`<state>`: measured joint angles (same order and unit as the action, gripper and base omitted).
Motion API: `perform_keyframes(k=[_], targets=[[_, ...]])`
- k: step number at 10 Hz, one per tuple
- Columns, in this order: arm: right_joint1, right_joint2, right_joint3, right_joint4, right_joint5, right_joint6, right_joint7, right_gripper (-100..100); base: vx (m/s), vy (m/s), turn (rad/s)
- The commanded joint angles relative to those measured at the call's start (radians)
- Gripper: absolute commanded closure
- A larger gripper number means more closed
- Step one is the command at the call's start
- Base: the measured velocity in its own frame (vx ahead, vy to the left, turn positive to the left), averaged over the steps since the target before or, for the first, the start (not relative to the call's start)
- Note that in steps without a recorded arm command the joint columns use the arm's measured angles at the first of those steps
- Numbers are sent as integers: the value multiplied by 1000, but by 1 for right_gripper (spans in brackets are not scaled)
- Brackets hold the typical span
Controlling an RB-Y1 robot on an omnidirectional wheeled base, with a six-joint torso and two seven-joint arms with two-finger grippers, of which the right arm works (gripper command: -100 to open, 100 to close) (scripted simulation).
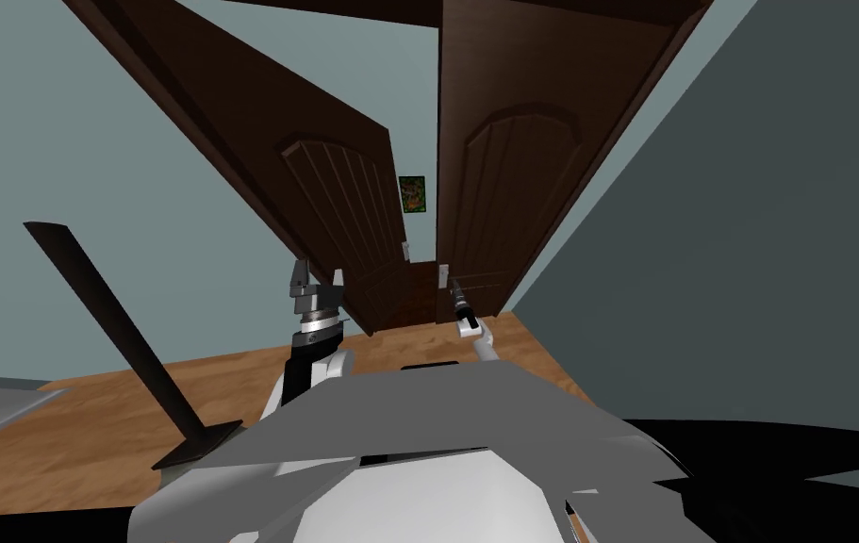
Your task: Push the door open
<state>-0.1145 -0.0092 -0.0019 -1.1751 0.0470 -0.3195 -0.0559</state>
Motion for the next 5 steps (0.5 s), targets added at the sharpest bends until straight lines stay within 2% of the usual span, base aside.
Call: perform_keyframes(k=[1, 2, 3, 5], targets=[[-20, 1, -2, 32, 1, 10, 0, -100, 139, -33, 27], [-11, 1, -1, 16, 1, 8, 0, -100, 59, -16, 6], [-16, -19, -5, 24, 0, 8, 1, -100, 143, 17, 24], [-18, -27, -8, 29, -1, 7, 1, -100, 164, -2, 16]])
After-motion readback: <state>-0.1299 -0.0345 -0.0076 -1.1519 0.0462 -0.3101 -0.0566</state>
